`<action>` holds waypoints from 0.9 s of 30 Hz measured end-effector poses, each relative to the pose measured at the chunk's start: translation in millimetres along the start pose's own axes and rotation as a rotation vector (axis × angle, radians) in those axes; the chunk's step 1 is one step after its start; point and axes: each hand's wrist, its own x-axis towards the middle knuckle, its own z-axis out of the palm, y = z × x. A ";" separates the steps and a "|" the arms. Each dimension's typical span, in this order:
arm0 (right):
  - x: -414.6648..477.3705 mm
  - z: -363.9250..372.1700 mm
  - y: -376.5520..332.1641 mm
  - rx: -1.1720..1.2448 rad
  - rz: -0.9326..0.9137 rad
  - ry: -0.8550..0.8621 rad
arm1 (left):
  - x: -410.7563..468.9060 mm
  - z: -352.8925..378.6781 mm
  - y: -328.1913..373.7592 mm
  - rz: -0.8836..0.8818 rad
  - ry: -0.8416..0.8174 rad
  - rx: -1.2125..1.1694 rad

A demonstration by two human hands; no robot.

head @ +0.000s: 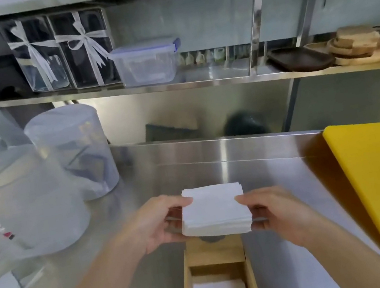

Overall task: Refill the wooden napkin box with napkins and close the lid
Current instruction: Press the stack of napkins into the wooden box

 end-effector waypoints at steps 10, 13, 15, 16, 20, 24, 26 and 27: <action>-24.6 13.3 50.0 -0.080 0.157 0.027 | -23.8 -9.9 -57.4 -0.066 0.061 0.149; -33.3 16.5 62.2 -0.049 0.193 0.033 | -30.8 -11.9 -76.2 -0.103 0.074 0.183; -37.6 17.3 68.9 -0.057 0.204 0.012 | -31.1 -14.0 -85.7 -0.114 0.110 0.192; -38.9 17.7 71.7 -0.074 0.202 0.001 | -30.5 -15.2 -89.3 -0.110 0.111 0.203; -37.9 19.7 77.9 -0.124 0.157 -0.005 | -28.3 -18.2 -97.5 -0.073 0.065 0.258; -35.3 21.4 80.3 -0.176 0.149 0.009 | -25.3 -20.1 -100.2 -0.011 0.023 0.304; -34.7 21.0 81.7 -0.194 0.145 0.011 | -25.2 -21.0 -101.7 0.050 -0.003 0.342; -34.5 20.5 81.9 -0.200 0.143 0.017 | -25.0 -21.6 -102.0 0.071 -0.005 0.374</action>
